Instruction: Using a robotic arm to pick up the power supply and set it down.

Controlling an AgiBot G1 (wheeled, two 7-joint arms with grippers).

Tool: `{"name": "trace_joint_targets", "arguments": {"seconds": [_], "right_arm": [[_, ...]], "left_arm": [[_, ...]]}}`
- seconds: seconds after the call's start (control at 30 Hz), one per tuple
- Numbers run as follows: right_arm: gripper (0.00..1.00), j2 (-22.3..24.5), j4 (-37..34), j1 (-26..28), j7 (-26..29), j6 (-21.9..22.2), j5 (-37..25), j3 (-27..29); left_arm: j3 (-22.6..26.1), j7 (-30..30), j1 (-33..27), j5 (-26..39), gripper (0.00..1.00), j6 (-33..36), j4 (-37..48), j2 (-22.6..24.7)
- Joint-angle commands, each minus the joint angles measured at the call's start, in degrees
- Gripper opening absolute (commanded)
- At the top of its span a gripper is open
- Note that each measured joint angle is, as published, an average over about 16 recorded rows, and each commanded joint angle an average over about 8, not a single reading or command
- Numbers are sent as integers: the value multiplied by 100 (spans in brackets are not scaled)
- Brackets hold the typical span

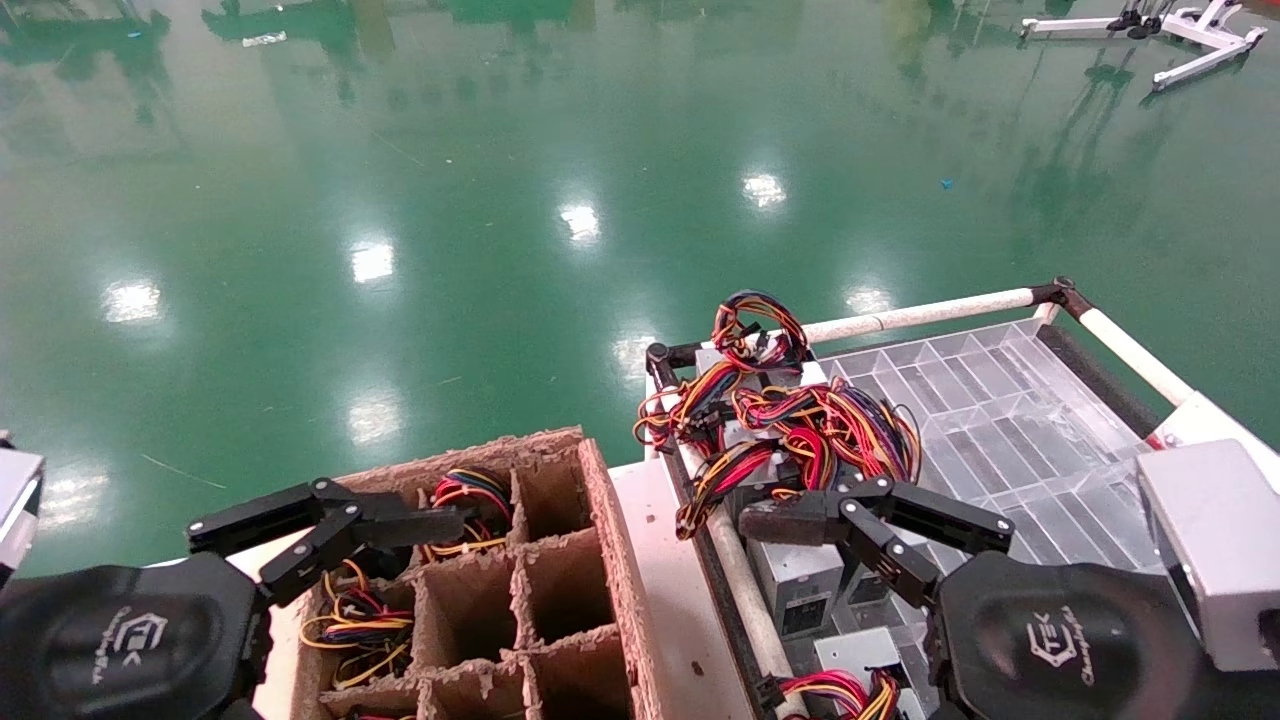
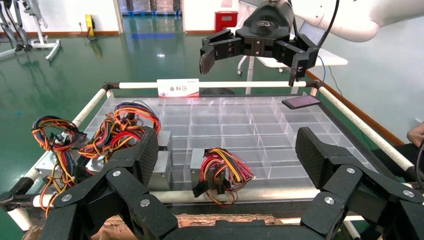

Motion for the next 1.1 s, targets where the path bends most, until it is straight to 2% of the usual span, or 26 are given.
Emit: {"name": "trace_joint_targets", "arguments": {"seconds": [0.03,0.9,1.1], "right_arm": [[100,0,0,0,0,0,0,0],[100,7,-9,-2,-1,10,-13,0],[100,-17,-127,-21,-64,234,-300,-64]], "left_arm": [[0,0,0,0,0,0,0,0],[0,0,0,0,0,0,0,0],[2,2,-2,-1,0,1,3,0]]}}
